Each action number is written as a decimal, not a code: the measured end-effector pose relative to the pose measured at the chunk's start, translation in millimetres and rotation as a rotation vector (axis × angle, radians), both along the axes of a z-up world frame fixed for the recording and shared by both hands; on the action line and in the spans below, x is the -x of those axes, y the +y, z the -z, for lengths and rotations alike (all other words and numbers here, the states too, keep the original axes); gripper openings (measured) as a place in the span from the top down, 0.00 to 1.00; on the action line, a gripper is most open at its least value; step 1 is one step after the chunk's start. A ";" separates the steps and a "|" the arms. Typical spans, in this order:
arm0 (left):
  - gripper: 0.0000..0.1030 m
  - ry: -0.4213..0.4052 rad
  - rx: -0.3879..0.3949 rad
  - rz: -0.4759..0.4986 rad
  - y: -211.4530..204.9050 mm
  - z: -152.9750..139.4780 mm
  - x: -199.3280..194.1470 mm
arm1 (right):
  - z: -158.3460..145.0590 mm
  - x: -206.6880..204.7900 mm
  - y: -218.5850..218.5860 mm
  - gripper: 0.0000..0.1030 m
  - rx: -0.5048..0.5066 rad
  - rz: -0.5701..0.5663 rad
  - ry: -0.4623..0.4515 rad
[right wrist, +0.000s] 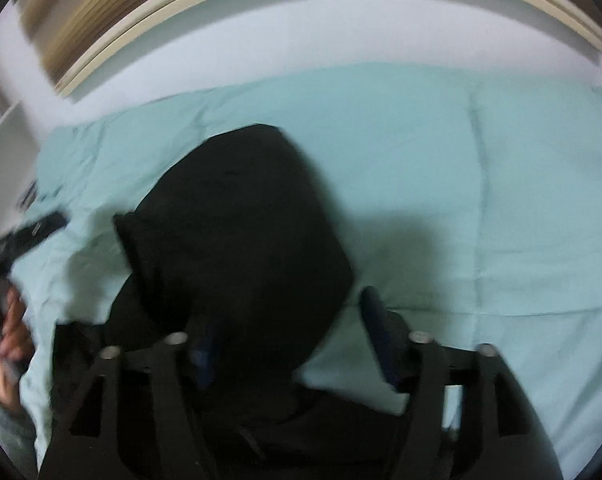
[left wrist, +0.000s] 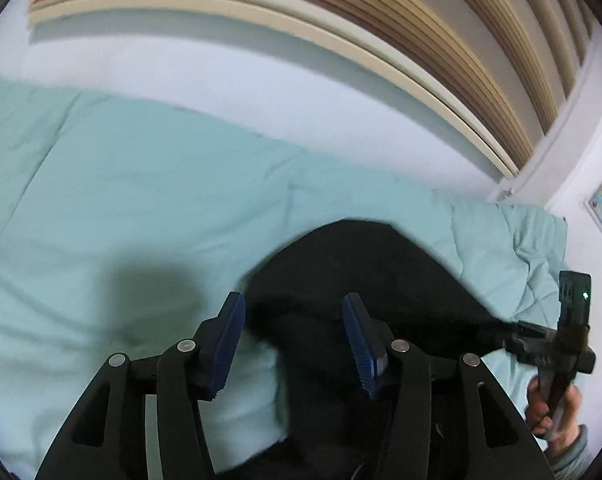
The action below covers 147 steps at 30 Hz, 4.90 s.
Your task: Fold large clothes
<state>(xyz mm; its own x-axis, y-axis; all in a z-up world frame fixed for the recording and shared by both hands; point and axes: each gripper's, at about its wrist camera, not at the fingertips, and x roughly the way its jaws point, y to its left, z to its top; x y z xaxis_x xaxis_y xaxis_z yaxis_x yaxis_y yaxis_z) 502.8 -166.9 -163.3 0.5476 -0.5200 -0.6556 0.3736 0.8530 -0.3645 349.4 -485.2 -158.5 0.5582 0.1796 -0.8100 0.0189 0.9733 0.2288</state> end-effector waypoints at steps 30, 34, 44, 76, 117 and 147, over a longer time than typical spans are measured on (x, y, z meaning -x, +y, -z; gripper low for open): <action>0.38 0.053 -0.066 0.131 -48.3 32.3 -30.4 | 40.0 -24.5 -43.0 0.15 -0.091 0.089 0.070; 0.30 0.111 -0.063 0.102 -41.7 41.7 -68.3 | 40.2 -37.0 -46.7 0.15 -0.077 0.077 0.067; 0.30 0.384 0.128 0.242 -55.1 114.1 -109.2 | 93.0 -78.9 -39.0 0.29 -0.320 -0.063 0.191; 0.85 0.252 -0.124 0.140 86.7 23.4 316.6 | -23.5 262.2 41.2 0.77 0.180 -0.130 0.125; 0.85 0.303 0.060 0.216 -11.5 17.8 295.0 | -12.0 237.7 101.3 0.44 -0.001 -0.091 0.109; 0.82 0.308 -0.071 -0.085 119.8 -36.9 470.0 | -35.0 403.3 46.9 0.30 -0.034 0.134 0.198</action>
